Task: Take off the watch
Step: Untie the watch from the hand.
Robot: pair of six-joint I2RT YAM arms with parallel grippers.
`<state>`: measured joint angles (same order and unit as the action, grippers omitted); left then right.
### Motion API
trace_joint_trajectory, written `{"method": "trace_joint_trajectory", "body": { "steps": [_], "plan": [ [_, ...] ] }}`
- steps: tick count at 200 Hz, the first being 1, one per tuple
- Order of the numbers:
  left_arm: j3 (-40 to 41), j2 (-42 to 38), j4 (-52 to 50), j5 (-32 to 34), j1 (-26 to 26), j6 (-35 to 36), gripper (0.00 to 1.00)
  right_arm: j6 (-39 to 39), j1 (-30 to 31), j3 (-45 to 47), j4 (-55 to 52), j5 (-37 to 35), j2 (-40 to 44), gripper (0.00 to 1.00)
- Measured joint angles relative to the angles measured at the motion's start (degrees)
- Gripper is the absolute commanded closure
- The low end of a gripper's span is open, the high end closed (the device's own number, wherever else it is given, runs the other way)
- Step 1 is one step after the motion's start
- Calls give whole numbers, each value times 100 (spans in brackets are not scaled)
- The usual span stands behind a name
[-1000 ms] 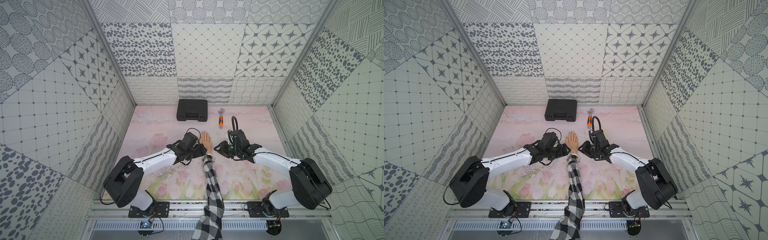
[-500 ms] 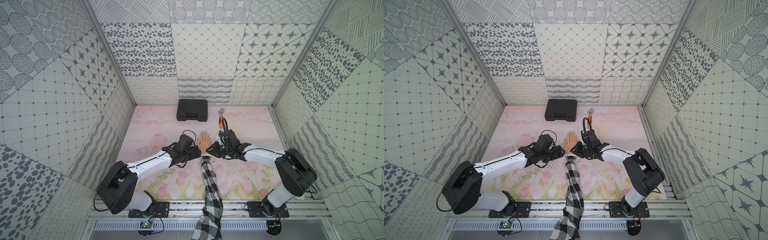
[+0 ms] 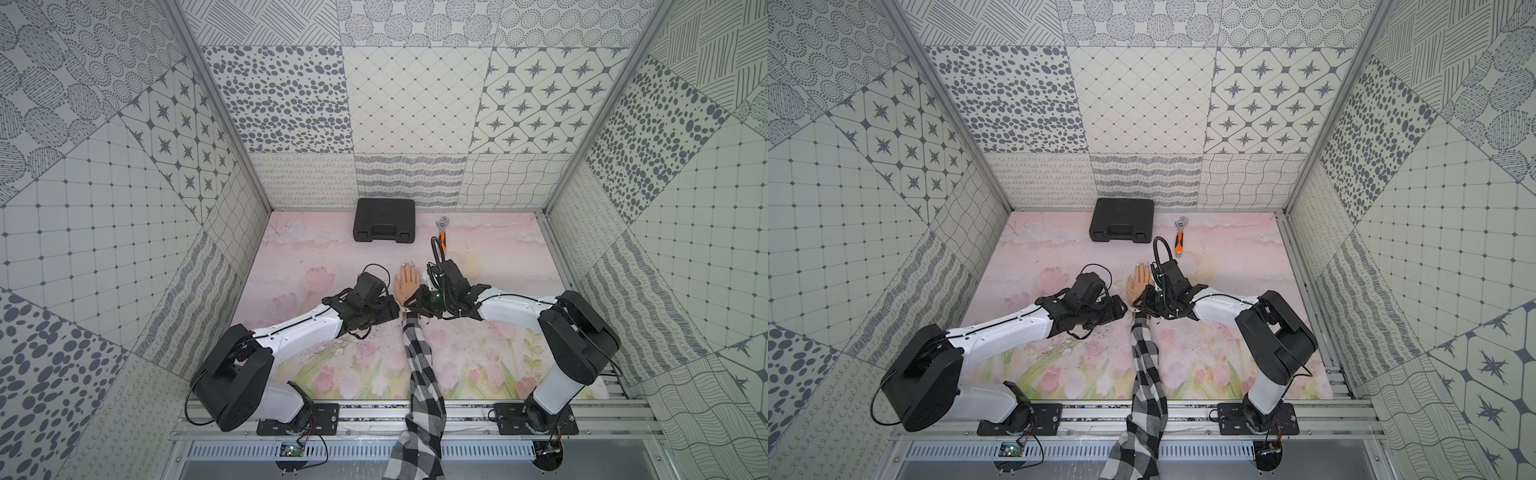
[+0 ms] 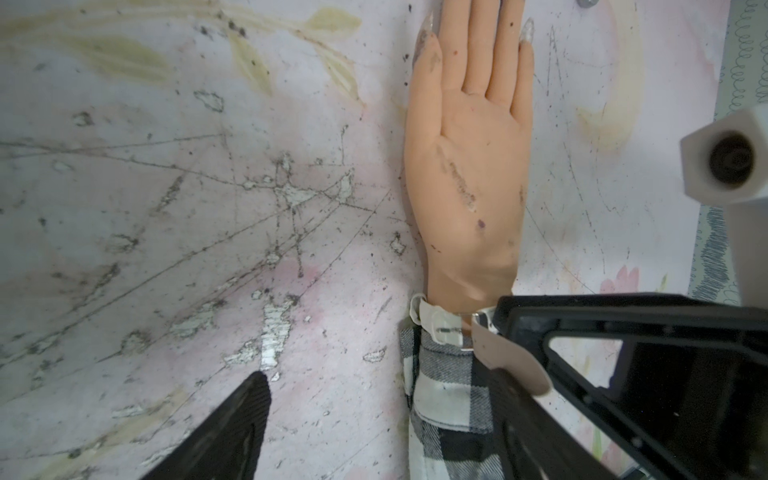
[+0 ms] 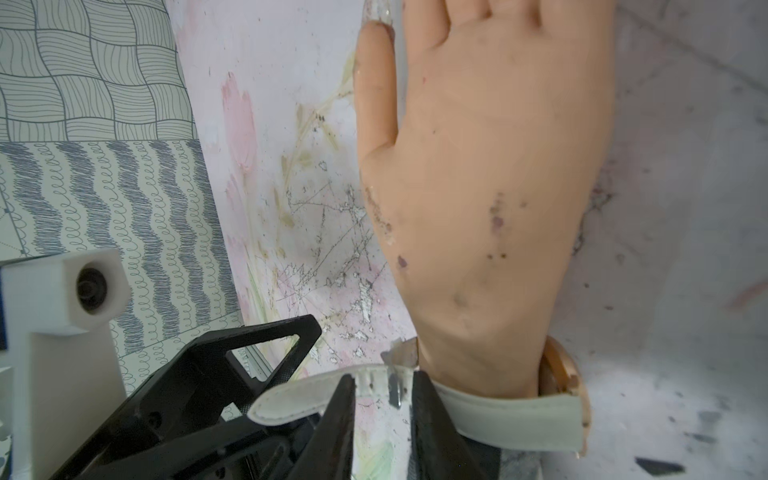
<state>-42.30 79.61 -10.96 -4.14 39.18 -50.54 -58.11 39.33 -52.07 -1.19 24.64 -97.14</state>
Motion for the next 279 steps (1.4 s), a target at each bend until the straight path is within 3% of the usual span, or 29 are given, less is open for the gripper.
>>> {"method": "trace_joint_trajectory", "body": {
  "steps": [164, 243, 279],
  "plan": [
    [184, -70, 22, -2, -28, -33, 16, -22, 234, -387, -173, -48, -280, 79],
    [219, -107, 52, -2, -28, -46, 16, 175, 363, -745, -822, -293, -448, 92],
    [223, -136, 55, -2, -28, -48, 16, 310, 417, -907, -1123, -424, -450, 83]
  ]
}}
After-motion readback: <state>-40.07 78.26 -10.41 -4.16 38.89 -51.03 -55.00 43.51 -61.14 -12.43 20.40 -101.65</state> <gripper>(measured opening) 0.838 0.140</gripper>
